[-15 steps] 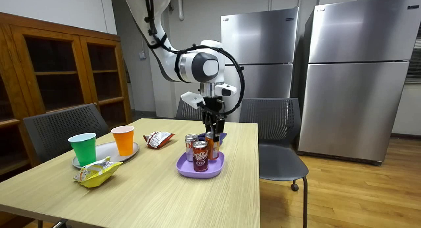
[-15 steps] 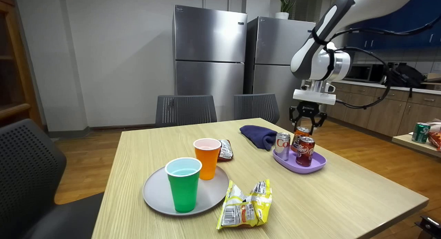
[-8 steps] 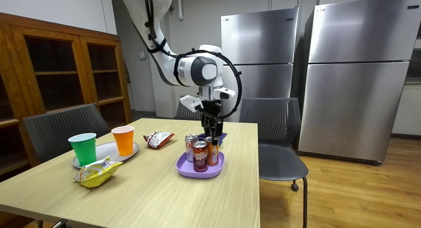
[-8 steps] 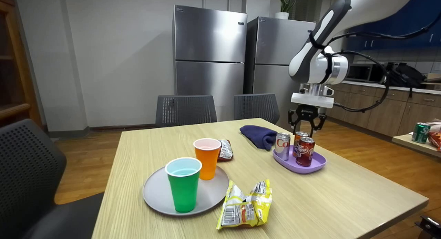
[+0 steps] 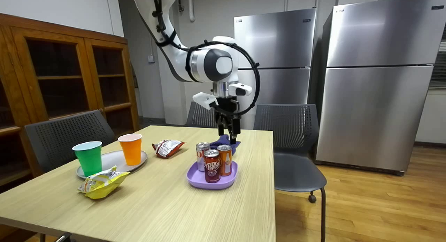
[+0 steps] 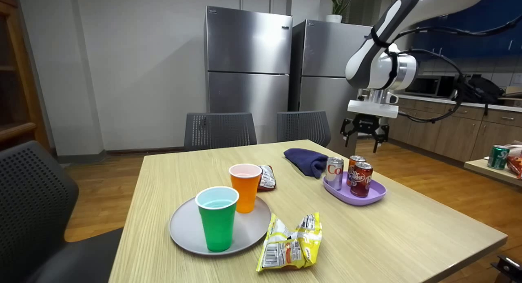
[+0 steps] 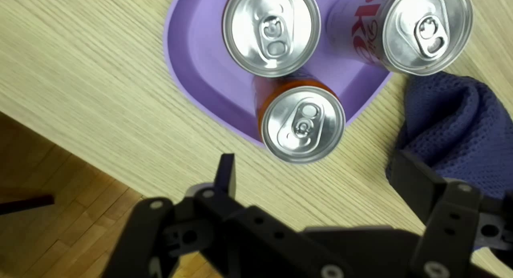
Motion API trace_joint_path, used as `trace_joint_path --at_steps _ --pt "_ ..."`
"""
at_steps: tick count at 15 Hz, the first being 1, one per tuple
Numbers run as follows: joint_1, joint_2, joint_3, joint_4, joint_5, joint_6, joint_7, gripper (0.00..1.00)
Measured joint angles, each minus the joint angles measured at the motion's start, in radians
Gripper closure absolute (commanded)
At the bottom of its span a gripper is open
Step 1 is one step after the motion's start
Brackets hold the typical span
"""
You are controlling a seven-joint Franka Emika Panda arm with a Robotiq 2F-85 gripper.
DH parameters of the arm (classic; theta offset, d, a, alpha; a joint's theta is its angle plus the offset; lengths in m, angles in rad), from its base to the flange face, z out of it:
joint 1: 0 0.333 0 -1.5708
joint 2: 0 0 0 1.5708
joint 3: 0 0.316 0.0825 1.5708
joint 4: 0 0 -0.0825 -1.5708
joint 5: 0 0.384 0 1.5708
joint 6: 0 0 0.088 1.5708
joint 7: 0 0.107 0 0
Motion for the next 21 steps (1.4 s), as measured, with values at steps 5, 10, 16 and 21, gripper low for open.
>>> trace_joint_path --at_steps 5,10,16,21 --pt "-0.002 -0.127 -0.001 -0.061 -0.032 -0.024 -0.129 0.00" --pt "-0.002 -0.292 0.007 -0.183 -0.083 -0.041 -0.317 0.00" --pt "-0.002 -0.456 0.029 -0.349 -0.081 -0.041 -0.488 0.00" --pt "-0.001 -0.547 0.040 -0.470 -0.066 -0.041 -0.586 0.00"
